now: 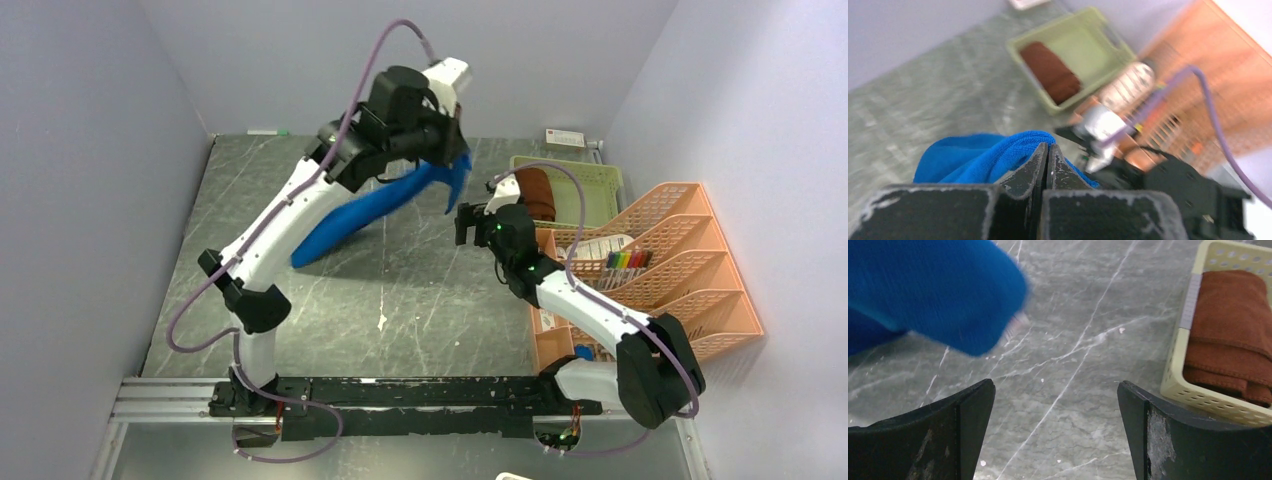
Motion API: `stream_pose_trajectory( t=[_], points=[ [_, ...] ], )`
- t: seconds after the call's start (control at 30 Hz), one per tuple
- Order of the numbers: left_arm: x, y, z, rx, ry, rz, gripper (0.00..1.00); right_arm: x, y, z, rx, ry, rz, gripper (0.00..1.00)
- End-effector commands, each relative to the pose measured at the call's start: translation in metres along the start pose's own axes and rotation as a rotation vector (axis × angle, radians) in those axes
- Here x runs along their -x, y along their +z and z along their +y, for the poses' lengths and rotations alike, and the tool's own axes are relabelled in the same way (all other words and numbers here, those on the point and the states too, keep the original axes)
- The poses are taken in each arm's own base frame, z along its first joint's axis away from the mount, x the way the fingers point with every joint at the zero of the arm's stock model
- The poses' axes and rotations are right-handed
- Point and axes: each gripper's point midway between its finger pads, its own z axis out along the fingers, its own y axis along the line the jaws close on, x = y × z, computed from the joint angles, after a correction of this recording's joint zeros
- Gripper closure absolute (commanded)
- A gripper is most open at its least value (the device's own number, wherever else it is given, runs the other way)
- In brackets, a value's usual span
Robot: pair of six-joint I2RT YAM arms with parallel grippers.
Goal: Roll the towels
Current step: Flatten out the towel at the center of the board.
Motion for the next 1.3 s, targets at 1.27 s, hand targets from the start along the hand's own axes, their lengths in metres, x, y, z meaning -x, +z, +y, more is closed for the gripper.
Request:
stream_pose_trajectory(
  t=[1.27],
  points=[
    [-0.077,-0.326,0.136,0.714,-0.206,-0.098,0.93,0.0,0.08,0.185,0.652,-0.174,0.032,0.07]
  ],
)
